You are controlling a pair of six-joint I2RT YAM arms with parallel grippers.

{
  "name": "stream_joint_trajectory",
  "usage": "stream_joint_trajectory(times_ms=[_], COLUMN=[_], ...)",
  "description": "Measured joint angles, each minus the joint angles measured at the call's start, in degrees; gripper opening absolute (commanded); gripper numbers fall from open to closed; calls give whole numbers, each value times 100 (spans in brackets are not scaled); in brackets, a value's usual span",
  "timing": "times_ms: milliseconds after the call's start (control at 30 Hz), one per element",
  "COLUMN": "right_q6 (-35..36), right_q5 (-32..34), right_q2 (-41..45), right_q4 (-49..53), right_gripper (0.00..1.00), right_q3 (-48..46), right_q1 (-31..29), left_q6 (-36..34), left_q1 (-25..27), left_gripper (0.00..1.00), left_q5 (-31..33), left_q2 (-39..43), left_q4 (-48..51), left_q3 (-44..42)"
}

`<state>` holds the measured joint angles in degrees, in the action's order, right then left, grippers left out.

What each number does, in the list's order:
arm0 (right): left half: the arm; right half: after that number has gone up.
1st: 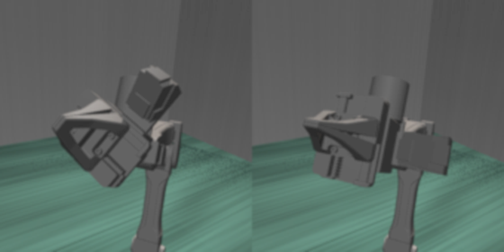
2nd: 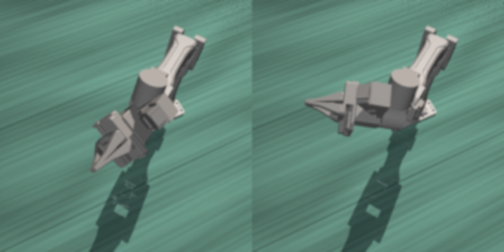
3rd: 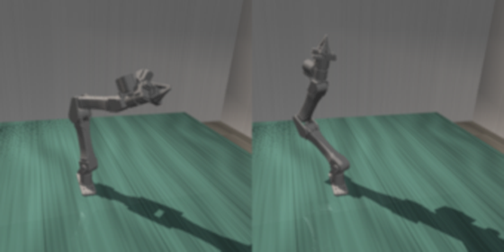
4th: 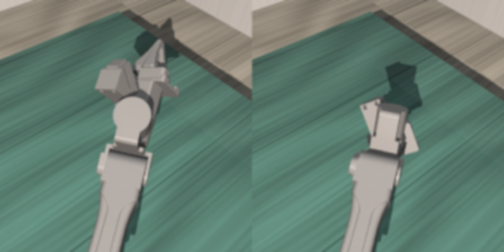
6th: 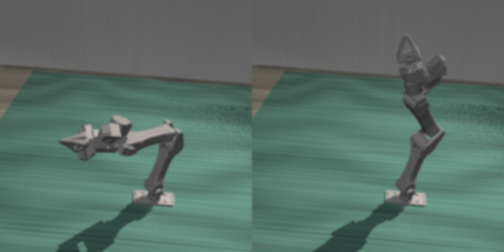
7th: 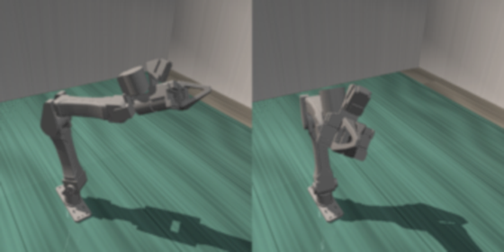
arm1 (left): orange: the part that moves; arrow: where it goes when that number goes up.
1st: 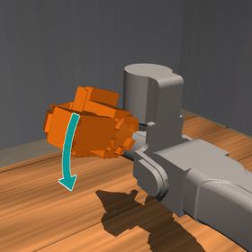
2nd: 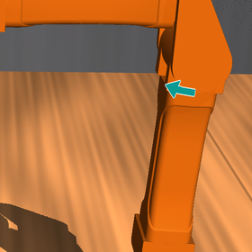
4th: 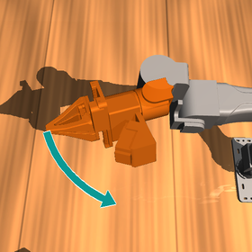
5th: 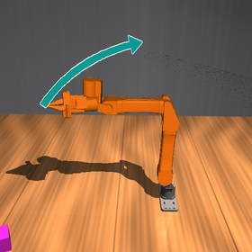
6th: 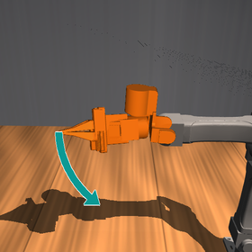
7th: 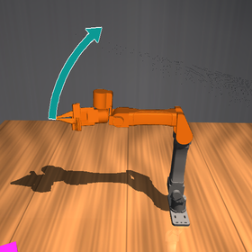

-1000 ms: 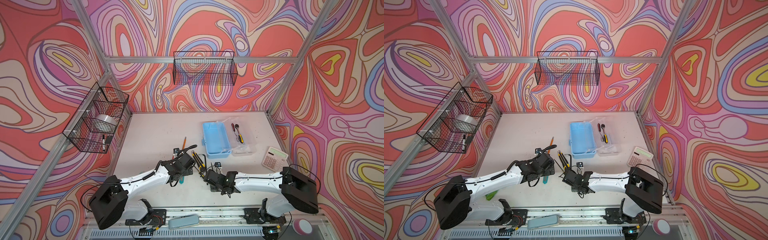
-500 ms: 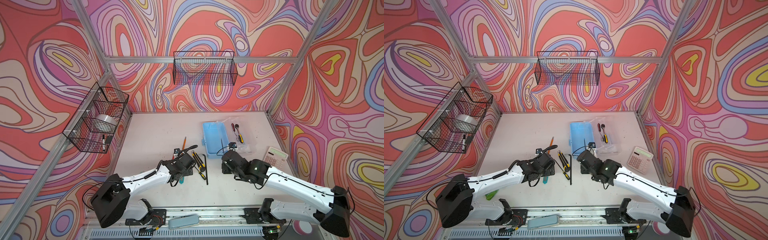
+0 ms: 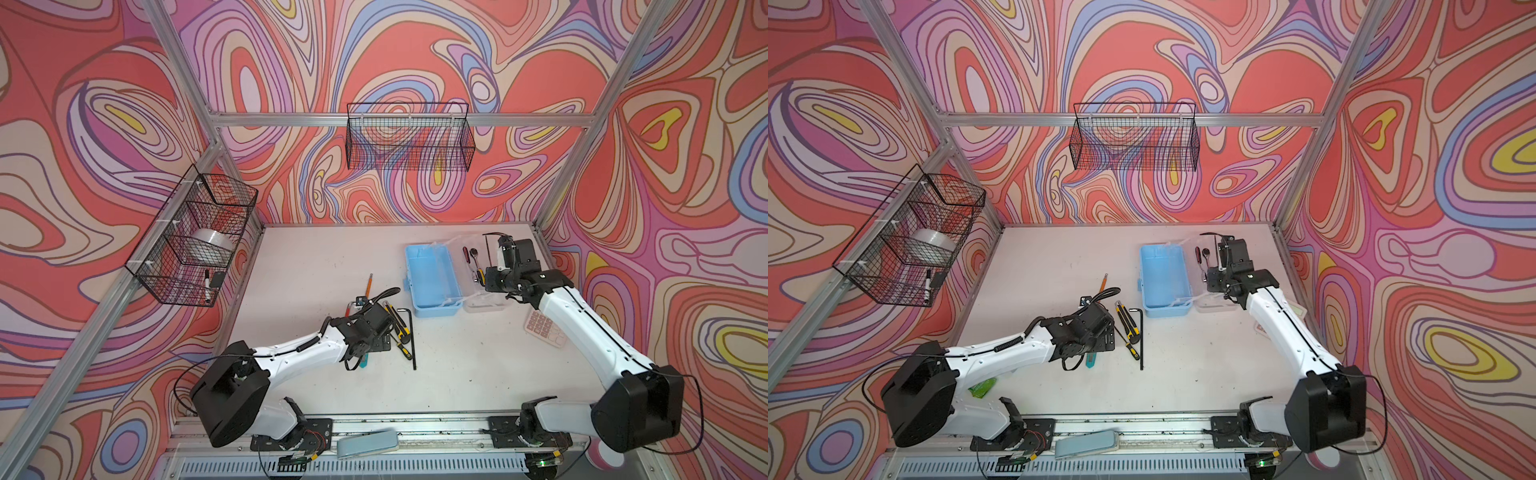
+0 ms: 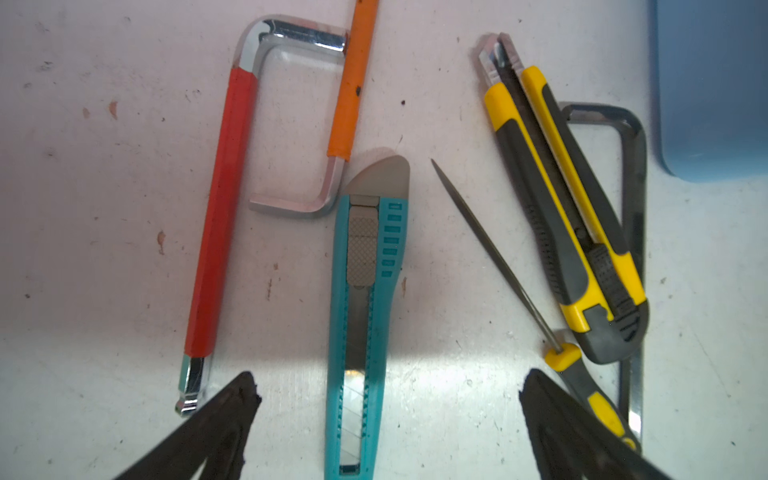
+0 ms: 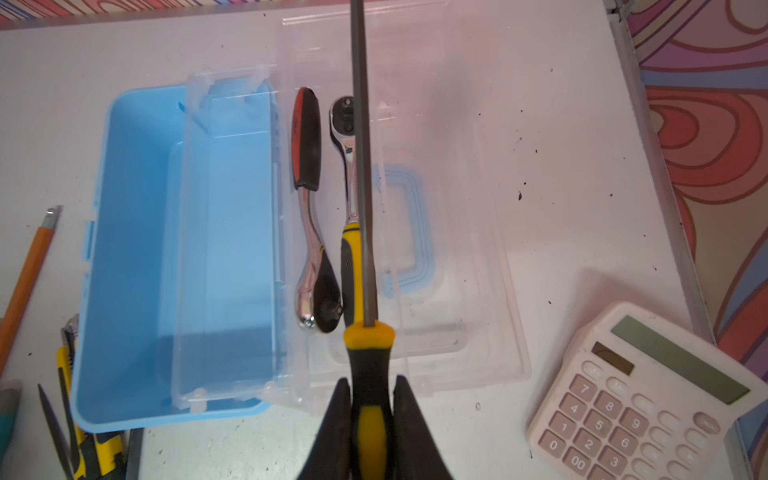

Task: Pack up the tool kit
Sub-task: 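Carry the yellow-handled file into the clear tray and open the right gripper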

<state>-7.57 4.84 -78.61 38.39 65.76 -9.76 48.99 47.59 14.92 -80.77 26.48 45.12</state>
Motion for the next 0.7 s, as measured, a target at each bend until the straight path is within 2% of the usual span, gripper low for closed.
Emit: stream_joint_trajectory(times_ms=[300, 700], right_q6=[1119, 1390], right_q5=[-623, -785], right_q2=[-841, -1222], right_q4=[-133, -127], right_gripper=[0, 0], right_q3=[612, 741], right_q1=[424, 798], left_q6=[-81, -85], left_q1=[0, 0], left_gripper=[100, 100], left_q5=[-83, -114], left_q2=[-22, -52], left_q4=[-59, -59], left_q3=[0, 4])
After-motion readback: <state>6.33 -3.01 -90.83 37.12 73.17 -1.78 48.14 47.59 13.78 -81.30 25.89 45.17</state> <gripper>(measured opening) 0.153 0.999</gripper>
